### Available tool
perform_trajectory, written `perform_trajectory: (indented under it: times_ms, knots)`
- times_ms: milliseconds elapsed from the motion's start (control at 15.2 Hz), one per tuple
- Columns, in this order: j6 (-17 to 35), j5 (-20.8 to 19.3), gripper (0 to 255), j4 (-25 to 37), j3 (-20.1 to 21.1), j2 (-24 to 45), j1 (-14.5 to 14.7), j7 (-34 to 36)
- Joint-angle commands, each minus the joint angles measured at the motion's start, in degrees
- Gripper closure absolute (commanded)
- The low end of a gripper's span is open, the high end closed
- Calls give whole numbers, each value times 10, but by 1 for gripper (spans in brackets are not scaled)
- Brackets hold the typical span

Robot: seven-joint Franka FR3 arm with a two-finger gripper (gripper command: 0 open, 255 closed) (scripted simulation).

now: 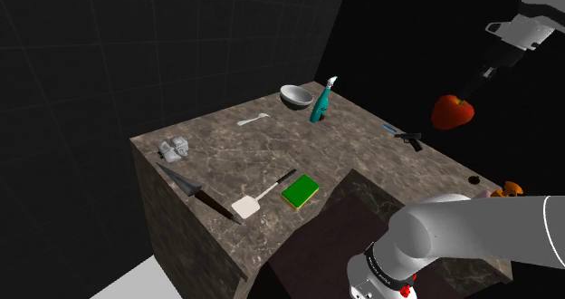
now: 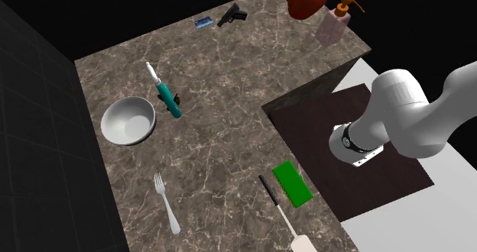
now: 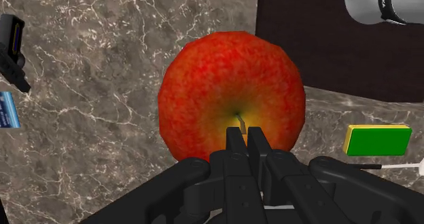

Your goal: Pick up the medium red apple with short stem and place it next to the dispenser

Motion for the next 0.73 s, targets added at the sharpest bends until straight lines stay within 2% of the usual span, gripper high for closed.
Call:
perform_trajectory:
  times_ms: [0,462,660]
  knots:
    - [-11,-14,255,1,-13,-14,-9,-23]
    - [-48,-67,255,18,-66,-58,-37,-111]
    - [-28,-73,255,-14,-68,-71,-43,-107]
